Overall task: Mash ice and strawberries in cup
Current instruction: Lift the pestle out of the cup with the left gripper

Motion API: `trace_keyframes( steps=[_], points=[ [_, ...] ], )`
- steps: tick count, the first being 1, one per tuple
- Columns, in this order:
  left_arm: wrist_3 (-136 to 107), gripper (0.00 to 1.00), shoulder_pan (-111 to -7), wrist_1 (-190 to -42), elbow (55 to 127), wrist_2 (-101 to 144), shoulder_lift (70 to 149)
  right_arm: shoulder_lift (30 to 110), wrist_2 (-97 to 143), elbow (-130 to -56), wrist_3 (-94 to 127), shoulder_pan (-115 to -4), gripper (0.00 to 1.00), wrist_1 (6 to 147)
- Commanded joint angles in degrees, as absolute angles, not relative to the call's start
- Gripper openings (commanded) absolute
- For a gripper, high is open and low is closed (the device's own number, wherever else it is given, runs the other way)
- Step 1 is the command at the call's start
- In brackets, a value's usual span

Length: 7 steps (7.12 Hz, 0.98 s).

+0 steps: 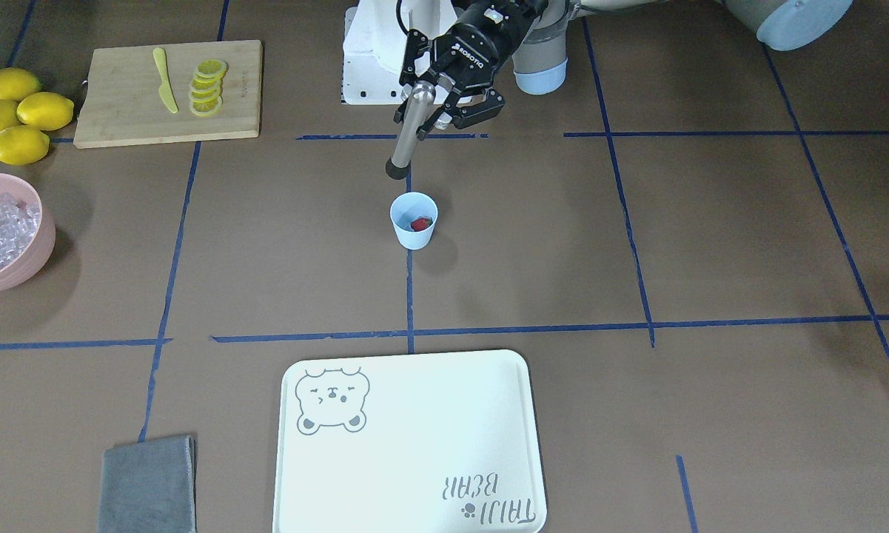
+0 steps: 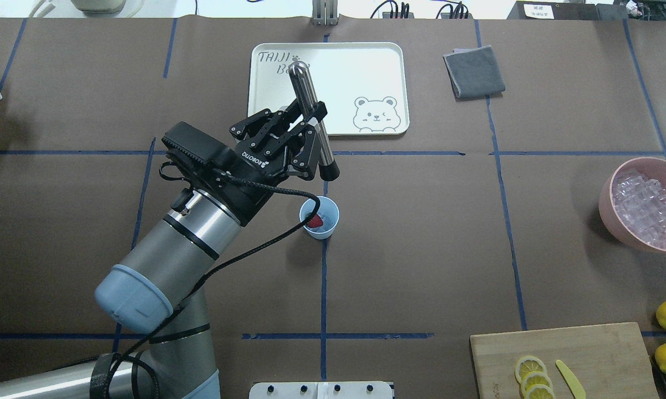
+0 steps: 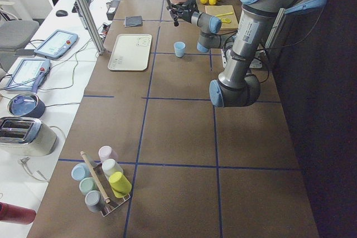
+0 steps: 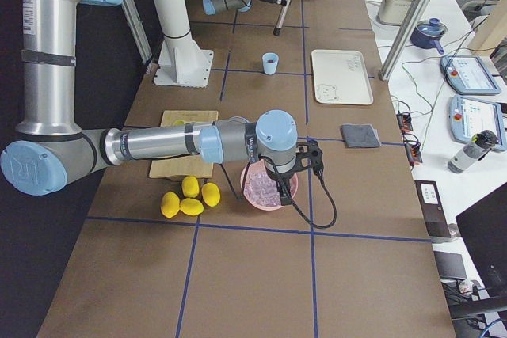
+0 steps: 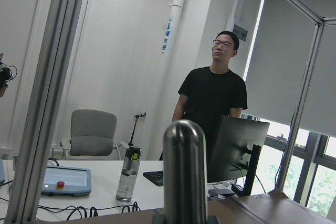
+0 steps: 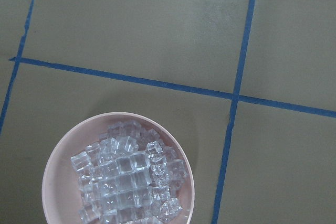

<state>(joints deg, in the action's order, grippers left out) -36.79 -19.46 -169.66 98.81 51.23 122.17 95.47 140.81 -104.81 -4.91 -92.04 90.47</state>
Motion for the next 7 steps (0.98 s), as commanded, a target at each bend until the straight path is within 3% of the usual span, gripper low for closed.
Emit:
trace_keyframes(
  steps=[1,7],
  points=[
    [-49.9,0.00,-26.9,-164.7,99.0,60.5,117.3,95.3,140.7,-104.9,-4.9,-92.1,0.99,90.4],
    [-72.9,0.00,-47.6,-150.6,98.3,101.6,103.2,93.5,140.1,-105.2,-4.8,-92.1,0.99,90.4]
  ],
)
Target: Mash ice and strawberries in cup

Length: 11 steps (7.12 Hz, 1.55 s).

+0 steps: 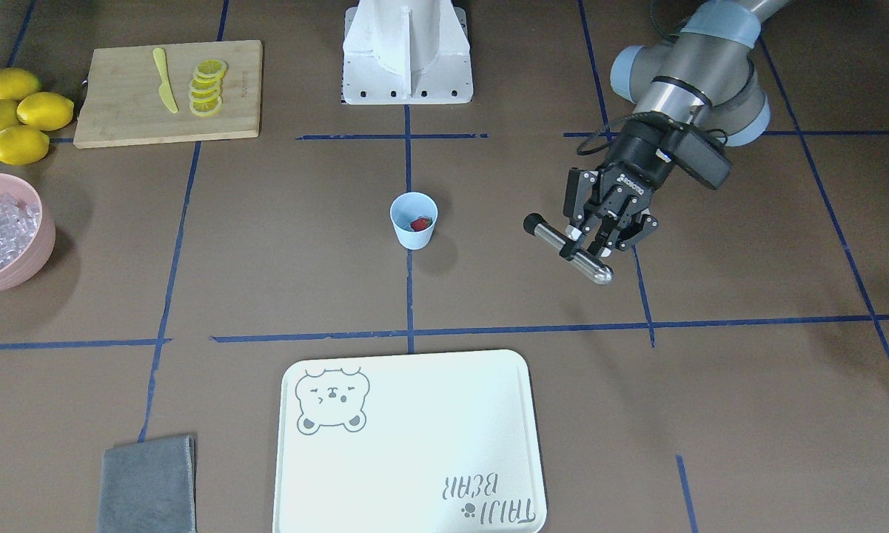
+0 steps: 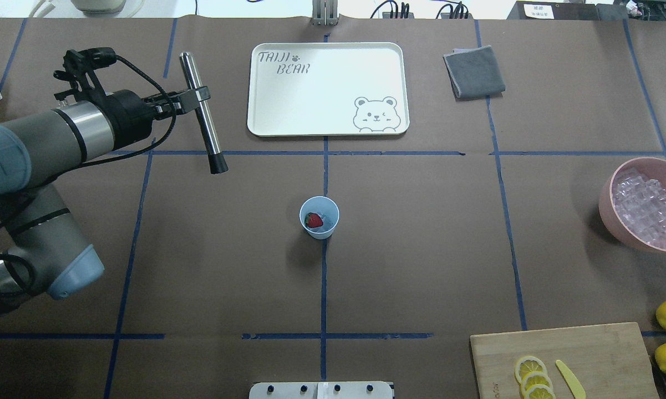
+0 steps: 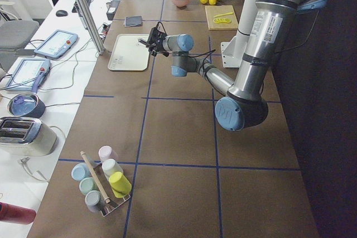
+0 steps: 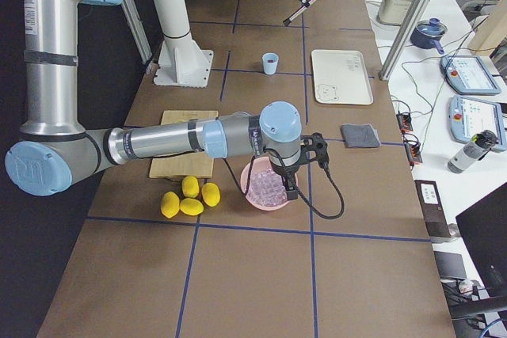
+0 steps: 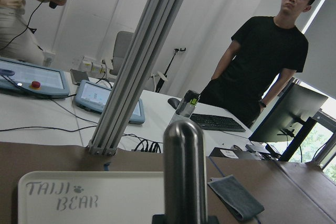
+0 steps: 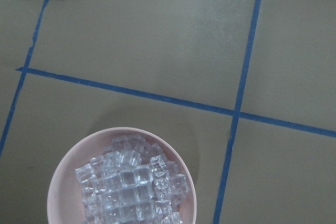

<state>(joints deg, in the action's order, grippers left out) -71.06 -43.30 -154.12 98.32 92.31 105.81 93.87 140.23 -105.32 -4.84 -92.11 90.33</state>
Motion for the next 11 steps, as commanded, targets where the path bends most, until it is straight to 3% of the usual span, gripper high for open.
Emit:
trace_keyframes(
  steps=[1,4,7,11],
  points=[
    [-72.9,0.00,-51.3,-148.6,98.3,109.5,100.1,93.5,140.2,-105.3,-4.8,-92.1,0.99,90.4],
    [-71.9,0.00,-60.5,-142.8,97.4,126.7,92.3,93.5,140.0,-105.1,-4.8,-92.1,0.99,90.4],
    [-58.2,0.00,-60.6,-135.1,97.1,126.7,85.8,93.5,139.8,-104.9,-4.8,-92.1,0.99,90.4],
    [-39.4,0.00,-60.4,-133.9,89.3,126.2,82.4,93.7,139.5,-104.9,-4.9,-92.1,0.99,90.3]
  ],
)
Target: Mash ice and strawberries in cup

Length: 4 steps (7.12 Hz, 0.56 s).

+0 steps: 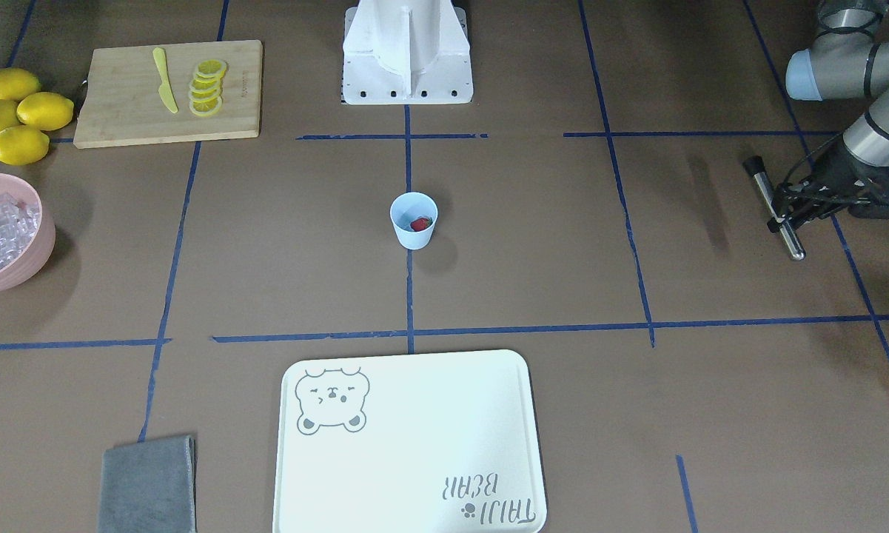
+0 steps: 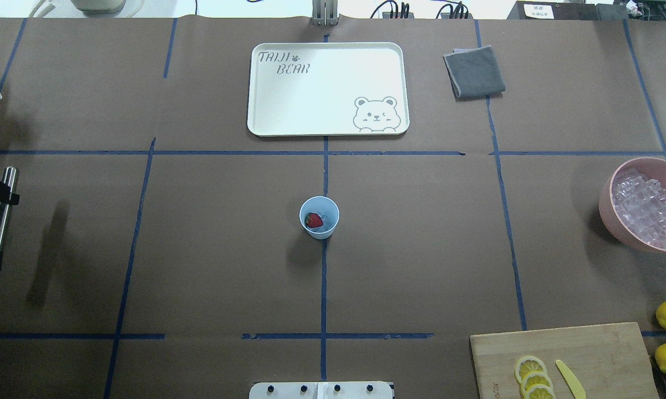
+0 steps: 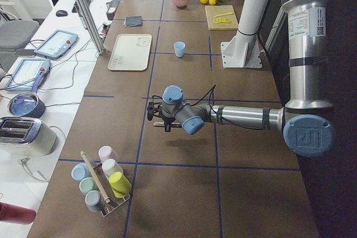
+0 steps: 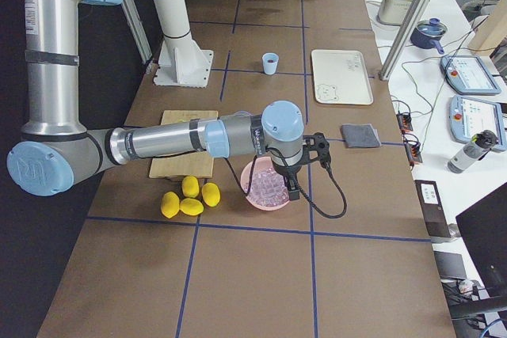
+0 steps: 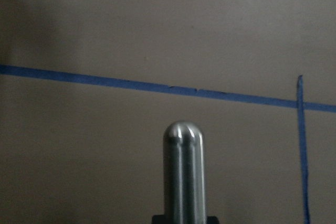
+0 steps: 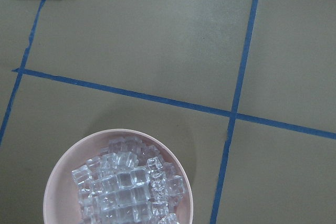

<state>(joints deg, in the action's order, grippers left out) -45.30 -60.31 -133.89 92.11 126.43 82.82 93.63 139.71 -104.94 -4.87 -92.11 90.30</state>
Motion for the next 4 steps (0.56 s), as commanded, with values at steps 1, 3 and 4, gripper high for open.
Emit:
trace_keyframes(
  steps=[1,3,4],
  points=[
    [-36.2,0.00,-60.7,-133.9,88.0,126.2,81.5,93.9,139.5,-105.0,-4.9,-92.1,0.99,90.2],
    [-34.2,0.00,-61.5,-133.9,87.1,126.1,80.8,93.8,139.4,-104.9,-4.9,-92.1,0.99,90.2],
    [-34.1,0.00,-62.6,-133.9,86.8,126.1,80.5,93.6,139.5,-104.9,-4.9,-92.0,0.99,90.2]
  ],
)
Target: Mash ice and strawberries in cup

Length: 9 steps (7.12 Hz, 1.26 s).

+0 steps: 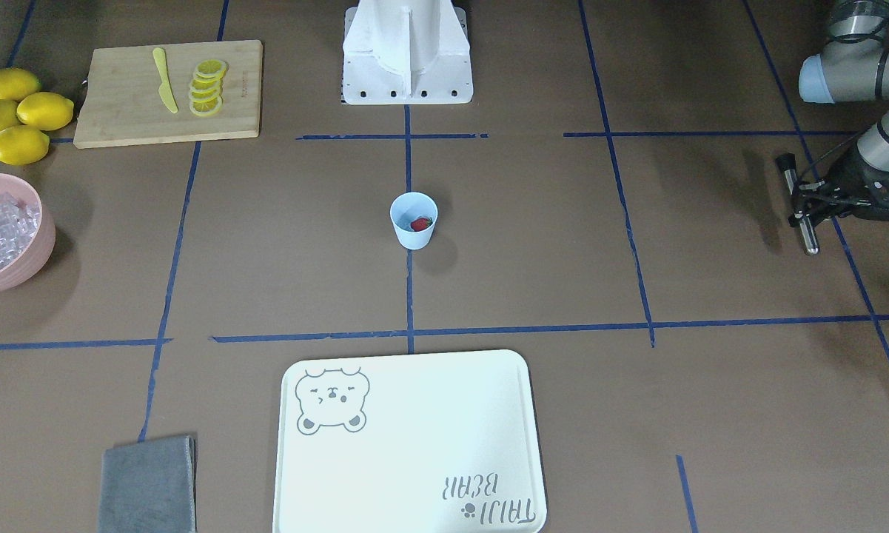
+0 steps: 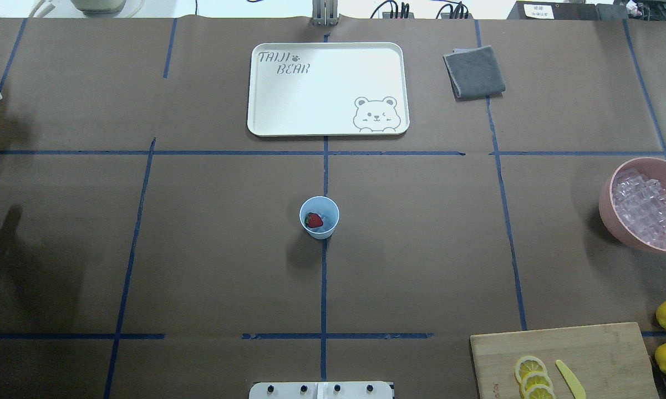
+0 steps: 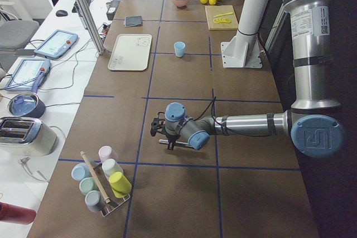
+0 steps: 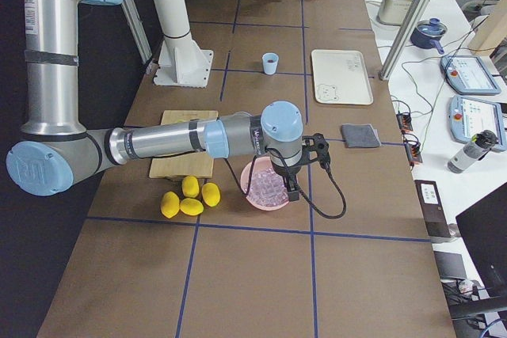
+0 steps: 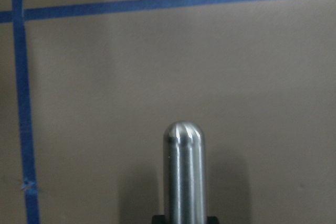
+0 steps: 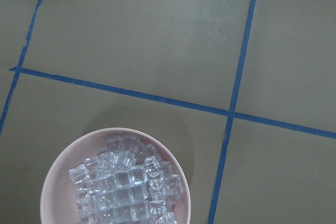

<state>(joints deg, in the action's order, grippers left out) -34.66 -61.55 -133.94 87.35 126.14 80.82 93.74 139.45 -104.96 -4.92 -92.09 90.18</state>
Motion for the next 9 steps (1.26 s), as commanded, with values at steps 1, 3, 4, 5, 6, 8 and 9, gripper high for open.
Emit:
trace_keyframes(
  steps=[1,3,4,5,6,8,9],
  points=[
    [-34.1,0.00,-64.6,-133.8,86.2,126.1,80.4,93.6,139.5,-104.9,-4.9,-92.0,0.99,90.2],
    [-34.2,0.00,-65.2,-132.6,84.6,126.0,81.4,93.5,139.5,-104.9,-4.9,-92.0,0.99,90.2],
    [-34.2,0.00,-65.3,-132.2,84.6,126.0,82.0,93.6,139.5,-104.9,-4.9,-92.0,0.99,90.2],
    [-34.3,0.00,-65.2,-132.2,84.6,126.0,82.2,93.5,139.5,-104.9,-4.9,-92.0,0.99,90.2],
    [-34.4,0.00,-65.2,-132.2,84.6,126.0,82.6,93.5,139.5,-104.9,-4.9,-92.0,0.99,90.2],
    [-34.5,0.00,-65.2,-131.8,84.5,126.0,83.5,93.4,139.5,-104.8,-4.9,-92.0,0.99,90.2],
    [-34.5,0.04,-65.2,-131.8,84.5,126.0,83.7,93.4,139.5,-104.8,-4.9,-92.0,0.99,90.2]
  ],
)
